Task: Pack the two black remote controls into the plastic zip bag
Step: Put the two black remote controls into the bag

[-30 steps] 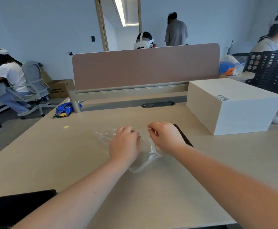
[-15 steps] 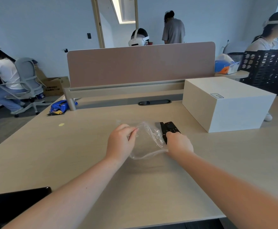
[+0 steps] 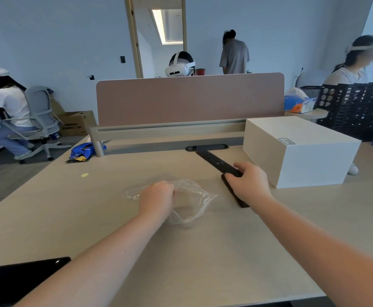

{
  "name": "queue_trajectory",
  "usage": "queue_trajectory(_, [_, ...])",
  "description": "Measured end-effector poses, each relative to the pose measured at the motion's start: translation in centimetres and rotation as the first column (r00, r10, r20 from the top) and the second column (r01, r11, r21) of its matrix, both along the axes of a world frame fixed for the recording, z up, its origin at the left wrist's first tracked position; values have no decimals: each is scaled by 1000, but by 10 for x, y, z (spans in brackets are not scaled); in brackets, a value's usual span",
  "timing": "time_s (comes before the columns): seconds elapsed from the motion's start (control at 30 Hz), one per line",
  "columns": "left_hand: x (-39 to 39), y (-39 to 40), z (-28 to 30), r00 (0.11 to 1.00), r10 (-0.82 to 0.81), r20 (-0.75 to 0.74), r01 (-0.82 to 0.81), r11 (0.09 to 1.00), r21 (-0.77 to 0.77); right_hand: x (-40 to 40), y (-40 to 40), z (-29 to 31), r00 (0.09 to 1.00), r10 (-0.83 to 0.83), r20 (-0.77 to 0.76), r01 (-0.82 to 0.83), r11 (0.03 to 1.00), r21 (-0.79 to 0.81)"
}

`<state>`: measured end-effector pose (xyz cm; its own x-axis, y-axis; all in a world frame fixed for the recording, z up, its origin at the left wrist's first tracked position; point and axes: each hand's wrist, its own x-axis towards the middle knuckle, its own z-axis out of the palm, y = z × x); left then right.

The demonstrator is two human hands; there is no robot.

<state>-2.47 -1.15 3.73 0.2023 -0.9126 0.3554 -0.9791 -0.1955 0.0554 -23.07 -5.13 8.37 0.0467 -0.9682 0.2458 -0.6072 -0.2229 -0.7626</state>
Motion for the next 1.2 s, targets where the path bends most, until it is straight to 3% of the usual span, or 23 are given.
queue_trajectory(0.07, [0, -5, 1, 999, 28, -38, -28, 999, -18, -3, 14, 15, 990, 85, 115, -85, 996, -1])
queue_trajectory(0.13, [2, -8, 3, 994, 49, -95, -52, 998, -27, -6, 27, 23, 975, 176, 133, -185, 981, 53])
queue_trajectory(0.3, [4, -10, 13, 936, 160, -314, -161, 987, 23, -14, 48, 24, 946, 320, -48, -310, 939, 150])
queue_trajectory(0.43, [7, -9, 13, 910, 192, -367, -185, 981, 55, -16, 52, 28, 934, 333, -129, -310, 935, 174])
queue_trajectory(0.63, [14, -5, 17, 905, 242, -351, -252, 968, 15, -10, 60, 24, 922, 353, -161, -322, 928, 189])
queue_trajectory(1.2, [7, 2, 6, 916, 196, -351, -241, 966, -90, 5, 81, -7, 941, 293, -172, -274, 954, 123])
